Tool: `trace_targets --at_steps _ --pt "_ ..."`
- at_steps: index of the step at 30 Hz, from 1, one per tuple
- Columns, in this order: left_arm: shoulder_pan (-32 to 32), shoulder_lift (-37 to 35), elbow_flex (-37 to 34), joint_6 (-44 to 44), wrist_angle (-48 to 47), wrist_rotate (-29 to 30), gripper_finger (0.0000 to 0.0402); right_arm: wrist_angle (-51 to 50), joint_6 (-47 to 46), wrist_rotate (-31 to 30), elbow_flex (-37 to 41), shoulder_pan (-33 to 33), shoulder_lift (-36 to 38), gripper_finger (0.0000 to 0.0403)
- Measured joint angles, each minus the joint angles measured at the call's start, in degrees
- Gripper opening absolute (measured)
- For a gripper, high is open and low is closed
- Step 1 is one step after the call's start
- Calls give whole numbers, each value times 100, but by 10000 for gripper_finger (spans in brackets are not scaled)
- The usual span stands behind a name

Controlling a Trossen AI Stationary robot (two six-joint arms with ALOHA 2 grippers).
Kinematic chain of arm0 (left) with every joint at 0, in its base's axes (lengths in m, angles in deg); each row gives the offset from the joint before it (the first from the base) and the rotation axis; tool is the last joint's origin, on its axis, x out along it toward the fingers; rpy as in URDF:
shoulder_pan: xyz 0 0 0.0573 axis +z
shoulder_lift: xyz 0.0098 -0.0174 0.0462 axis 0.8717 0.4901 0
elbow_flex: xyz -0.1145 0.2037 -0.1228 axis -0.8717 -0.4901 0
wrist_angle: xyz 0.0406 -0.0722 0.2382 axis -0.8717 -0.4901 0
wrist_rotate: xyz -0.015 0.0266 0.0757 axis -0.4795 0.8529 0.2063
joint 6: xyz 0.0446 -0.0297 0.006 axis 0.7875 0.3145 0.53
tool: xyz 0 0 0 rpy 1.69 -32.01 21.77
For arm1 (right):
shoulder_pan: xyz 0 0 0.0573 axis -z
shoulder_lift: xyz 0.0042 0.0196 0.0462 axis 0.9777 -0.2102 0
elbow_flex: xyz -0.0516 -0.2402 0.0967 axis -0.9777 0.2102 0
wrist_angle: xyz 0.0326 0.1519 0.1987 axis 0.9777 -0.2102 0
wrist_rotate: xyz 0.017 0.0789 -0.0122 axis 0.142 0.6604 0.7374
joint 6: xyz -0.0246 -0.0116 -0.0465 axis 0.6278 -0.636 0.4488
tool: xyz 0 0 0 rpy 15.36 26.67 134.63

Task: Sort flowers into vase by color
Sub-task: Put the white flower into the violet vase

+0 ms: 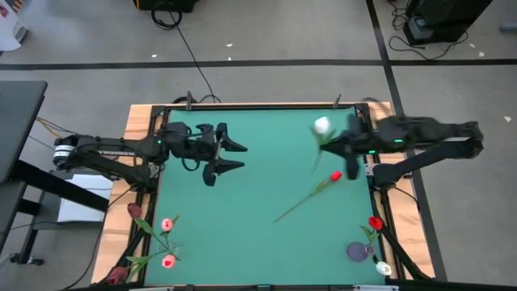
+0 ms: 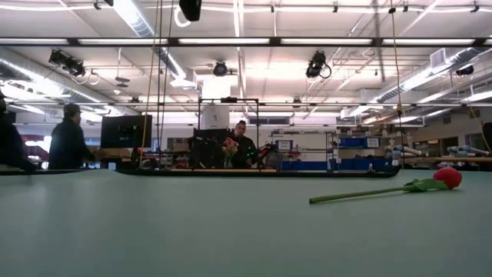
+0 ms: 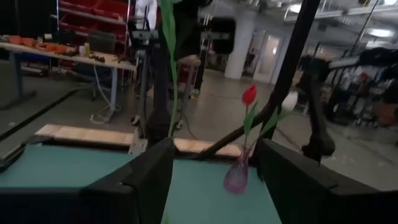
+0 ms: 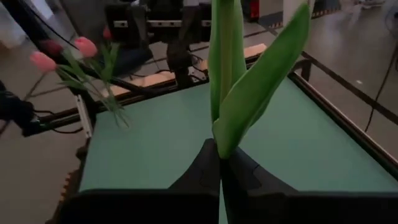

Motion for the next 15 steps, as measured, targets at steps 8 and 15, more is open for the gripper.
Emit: trace_targets --at_steps 8,15 --pt "0 -7 2 -372 226 11 242 -925 -687 754 -4 -807 1026 4" --pt "0 -5 2 -375 221 13 242 -2016 -875 1679 -24 -1448 1105 4"
